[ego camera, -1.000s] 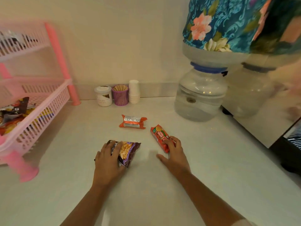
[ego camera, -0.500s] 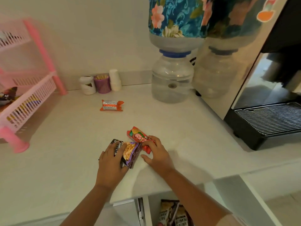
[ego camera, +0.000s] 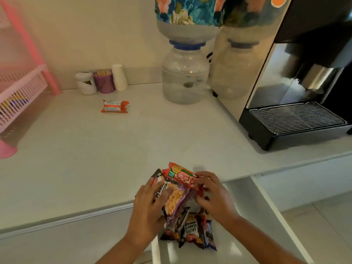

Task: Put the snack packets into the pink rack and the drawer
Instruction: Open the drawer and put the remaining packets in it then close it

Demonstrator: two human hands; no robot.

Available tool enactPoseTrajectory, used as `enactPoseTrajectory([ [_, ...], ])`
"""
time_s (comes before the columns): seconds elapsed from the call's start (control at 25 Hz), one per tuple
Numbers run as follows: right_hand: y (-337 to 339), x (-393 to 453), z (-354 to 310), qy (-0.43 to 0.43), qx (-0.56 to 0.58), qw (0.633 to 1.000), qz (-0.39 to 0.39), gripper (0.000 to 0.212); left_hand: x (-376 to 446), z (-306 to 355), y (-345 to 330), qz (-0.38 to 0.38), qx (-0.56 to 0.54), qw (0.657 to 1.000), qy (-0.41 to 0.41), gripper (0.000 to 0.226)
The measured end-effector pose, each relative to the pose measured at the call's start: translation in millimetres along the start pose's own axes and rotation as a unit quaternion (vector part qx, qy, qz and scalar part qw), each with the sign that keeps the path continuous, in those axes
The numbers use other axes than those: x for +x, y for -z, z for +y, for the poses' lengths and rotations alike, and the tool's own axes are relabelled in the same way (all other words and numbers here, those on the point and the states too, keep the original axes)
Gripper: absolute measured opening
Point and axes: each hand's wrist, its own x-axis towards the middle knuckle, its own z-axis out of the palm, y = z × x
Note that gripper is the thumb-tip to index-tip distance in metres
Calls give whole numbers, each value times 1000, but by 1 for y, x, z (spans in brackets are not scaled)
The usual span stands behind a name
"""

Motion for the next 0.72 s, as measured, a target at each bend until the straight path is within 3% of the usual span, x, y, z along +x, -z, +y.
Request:
enactPoseTrajectory([
  [0.2, 33, -54, 27, -70, 79, 994, 7, 35, -23, 30, -29, -50, 7, 986, -161, 63],
  [0.36, 32, -84, 58, -136, 67, 987, -51, 38, -41, 44, -53, -267, -58, 951, -145, 66],
  [0.48, 26, -89, 84, -248, -39, 959, -130, 25, -27, 55, -68, -444, -45, 892, -77, 61],
  [0.56, 25, -84, 93, -296, -110, 923, -218, 25, -17, 62, -78, -563, -4, 826, -27, 56],
  [0.64, 26, -76, 96, -320, -153, 888, -292, 32, -17, 66, -89, -638, 28, 770, -11, 49],
  [0.72, 22, -67, 103, -334, -178, 870, -315, 41, -25, 68, -101, -677, 69, 733, -1, 45],
])
